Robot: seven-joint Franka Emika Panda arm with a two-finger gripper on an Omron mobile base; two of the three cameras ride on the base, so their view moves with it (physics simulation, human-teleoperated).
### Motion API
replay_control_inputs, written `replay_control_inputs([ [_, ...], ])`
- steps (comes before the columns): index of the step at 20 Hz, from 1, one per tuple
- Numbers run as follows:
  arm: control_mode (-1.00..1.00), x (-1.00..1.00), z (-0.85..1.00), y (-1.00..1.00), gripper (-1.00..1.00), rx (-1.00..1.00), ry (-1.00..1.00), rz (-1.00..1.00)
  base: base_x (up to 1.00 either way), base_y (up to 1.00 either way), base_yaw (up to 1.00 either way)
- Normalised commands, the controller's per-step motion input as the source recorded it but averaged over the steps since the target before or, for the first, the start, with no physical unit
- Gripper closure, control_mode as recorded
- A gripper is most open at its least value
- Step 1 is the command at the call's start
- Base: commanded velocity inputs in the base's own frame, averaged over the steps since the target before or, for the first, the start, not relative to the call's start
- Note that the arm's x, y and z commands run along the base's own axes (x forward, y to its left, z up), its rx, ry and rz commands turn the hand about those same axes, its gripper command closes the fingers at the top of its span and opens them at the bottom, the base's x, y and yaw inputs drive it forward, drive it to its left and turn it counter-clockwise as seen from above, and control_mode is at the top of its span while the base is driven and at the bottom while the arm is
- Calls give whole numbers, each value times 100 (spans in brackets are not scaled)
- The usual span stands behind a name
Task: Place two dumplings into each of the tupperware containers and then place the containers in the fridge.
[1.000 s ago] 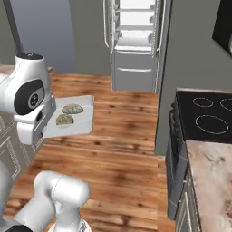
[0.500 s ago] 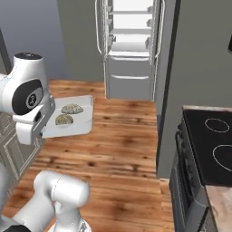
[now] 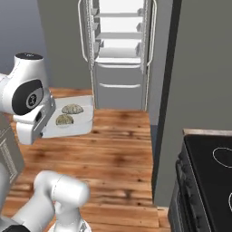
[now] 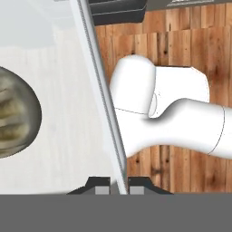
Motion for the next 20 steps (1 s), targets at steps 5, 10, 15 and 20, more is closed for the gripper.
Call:
replay_control_inputs([
  [5, 100, 0, 0, 0, 100, 0, 0, 0, 100, -4, 6],
  [10, 100, 0, 0, 0, 100, 0, 0, 0, 100, -29, 12],
  [15, 100, 0, 0, 0, 100, 0, 0, 0, 100, -26, 11],
  [20, 100, 0, 0, 0, 100, 0, 0, 0, 100, -26, 11],
])
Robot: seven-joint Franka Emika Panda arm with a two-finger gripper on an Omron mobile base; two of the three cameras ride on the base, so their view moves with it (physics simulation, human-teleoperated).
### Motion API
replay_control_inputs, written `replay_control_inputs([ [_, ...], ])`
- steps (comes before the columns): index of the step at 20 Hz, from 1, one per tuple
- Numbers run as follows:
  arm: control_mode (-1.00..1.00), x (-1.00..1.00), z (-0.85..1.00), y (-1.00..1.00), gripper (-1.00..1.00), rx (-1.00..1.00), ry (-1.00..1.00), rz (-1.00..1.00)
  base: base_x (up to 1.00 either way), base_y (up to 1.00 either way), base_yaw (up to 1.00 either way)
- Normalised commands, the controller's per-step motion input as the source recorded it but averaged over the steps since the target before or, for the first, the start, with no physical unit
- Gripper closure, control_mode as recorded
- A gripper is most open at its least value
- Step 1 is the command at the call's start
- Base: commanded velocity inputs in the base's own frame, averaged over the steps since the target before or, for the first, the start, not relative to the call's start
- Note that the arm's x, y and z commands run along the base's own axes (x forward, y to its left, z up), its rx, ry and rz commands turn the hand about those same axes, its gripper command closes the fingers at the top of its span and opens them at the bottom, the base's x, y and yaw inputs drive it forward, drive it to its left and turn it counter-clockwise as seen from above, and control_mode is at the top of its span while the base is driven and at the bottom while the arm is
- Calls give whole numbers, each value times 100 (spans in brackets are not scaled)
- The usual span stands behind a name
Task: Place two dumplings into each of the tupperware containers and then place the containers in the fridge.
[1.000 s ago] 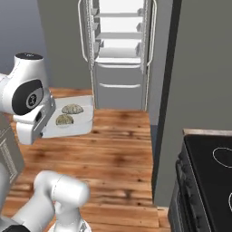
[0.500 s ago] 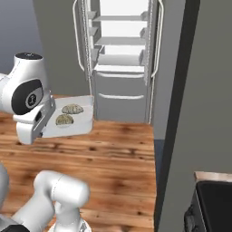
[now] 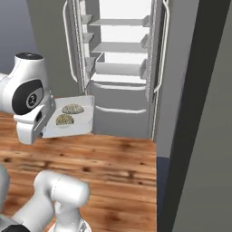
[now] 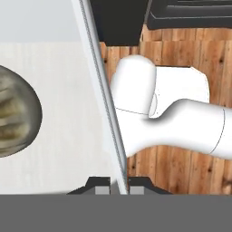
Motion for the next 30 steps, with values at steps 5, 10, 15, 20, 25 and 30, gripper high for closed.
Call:
replay_control_inputs([
  [5, 100, 0, 0, 0, 100, 0, 0, 0, 100, -23, 12],
  [10, 100, 0, 0, 0, 100, 0, 0, 0, 100, -18, 12],
  [15, 100, 0, 0, 0, 100, 0, 0, 0, 100, -12, 12],
  [20, 100, 0, 0, 0, 100, 0, 0, 0, 100, -23, 13],
  [25, 100, 0, 0, 0, 100, 0, 0, 0, 91, -53, 11],
  [30, 100, 0, 0, 0, 100, 0, 0, 0, 80, -27, -3],
])
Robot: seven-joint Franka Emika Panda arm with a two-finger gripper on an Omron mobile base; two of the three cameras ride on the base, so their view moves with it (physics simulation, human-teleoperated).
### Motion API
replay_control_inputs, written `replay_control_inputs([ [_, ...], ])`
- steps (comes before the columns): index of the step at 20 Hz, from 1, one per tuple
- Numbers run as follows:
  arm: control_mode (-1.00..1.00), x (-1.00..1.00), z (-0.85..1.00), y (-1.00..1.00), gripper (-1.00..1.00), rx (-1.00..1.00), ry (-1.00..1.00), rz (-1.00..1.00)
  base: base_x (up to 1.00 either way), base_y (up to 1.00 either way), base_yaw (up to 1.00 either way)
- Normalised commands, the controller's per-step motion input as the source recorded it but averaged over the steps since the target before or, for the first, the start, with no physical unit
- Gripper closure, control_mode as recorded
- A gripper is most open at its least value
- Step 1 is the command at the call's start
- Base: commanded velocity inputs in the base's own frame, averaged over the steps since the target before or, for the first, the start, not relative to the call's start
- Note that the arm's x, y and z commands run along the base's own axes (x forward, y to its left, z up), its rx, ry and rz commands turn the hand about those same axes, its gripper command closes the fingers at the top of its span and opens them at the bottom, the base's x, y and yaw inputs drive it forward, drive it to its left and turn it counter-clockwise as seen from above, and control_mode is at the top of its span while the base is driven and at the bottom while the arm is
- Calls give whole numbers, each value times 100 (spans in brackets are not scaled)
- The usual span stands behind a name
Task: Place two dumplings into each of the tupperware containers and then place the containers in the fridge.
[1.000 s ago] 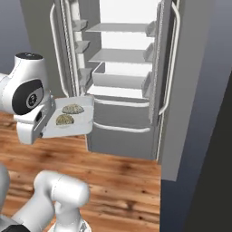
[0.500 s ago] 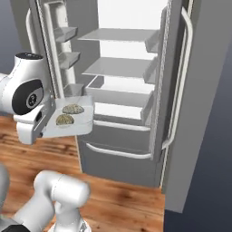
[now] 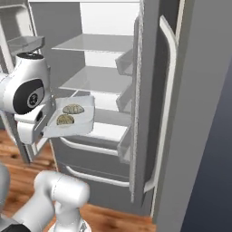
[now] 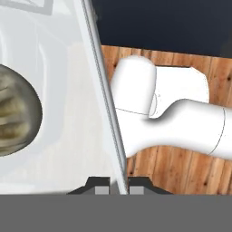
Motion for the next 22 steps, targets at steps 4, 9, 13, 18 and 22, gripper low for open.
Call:
replay_control_inputs([
  [4, 100, 0, 0, 0, 100, 0, 0, 0, 73, 5, -14],
  [9, 100, 0, 0, 0, 100, 0, 0, 0, 72, 5, -14],
  [13, 100, 0, 0, 0, 100, 0, 0, 0, 64, 15, -7],
  [18, 100, 0, 0, 0, 100, 0, 0, 0, 51, 4, -3],
  [22, 100, 0, 0, 0, 100, 0, 0, 0, 39, 5, -2],
])
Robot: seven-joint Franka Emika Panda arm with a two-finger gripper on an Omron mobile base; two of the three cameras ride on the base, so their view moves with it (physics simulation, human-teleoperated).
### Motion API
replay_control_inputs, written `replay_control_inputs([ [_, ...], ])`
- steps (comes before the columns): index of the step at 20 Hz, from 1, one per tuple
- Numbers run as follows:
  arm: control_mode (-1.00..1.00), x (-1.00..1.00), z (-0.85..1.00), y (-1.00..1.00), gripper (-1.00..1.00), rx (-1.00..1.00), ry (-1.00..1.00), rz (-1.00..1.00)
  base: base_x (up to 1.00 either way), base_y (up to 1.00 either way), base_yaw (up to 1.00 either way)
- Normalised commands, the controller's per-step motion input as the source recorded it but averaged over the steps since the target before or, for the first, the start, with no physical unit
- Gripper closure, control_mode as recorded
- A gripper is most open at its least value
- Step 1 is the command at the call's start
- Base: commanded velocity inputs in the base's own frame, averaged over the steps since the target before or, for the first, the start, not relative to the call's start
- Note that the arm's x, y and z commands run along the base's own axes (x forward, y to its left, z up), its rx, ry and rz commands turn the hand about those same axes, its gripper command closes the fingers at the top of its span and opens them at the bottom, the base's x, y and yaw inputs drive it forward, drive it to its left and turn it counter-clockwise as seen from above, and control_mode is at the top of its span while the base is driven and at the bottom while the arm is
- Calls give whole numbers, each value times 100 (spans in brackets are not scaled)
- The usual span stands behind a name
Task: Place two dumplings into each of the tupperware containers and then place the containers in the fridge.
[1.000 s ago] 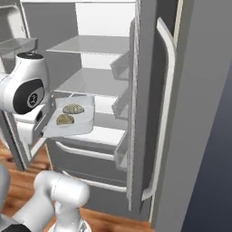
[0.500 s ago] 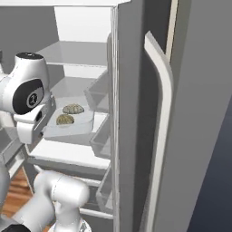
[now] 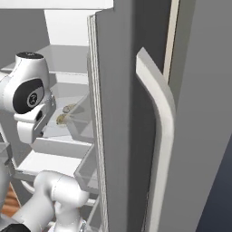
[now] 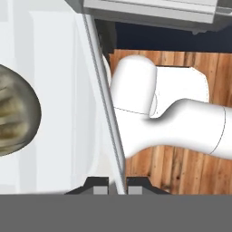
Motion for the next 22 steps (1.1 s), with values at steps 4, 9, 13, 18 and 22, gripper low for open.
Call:
replay_control_inputs([
  [4, 100, 0, 0, 0, 100, 0, 0, 0, 38, 6, -3],
  [9, 100, 0, 0, 0, 100, 0, 0, 0, 37, 3, -6],
  [13, 100, 0, 0, 0, 100, 0, 0, 0, 38, 4, -6],
  [18, -100, 0, 0, 0, 100, 0, 0, 0, 3, 0, 0],
  [22, -100, -26, 3, 0, 100, 0, 0, -1, 0, 0, 0],
])
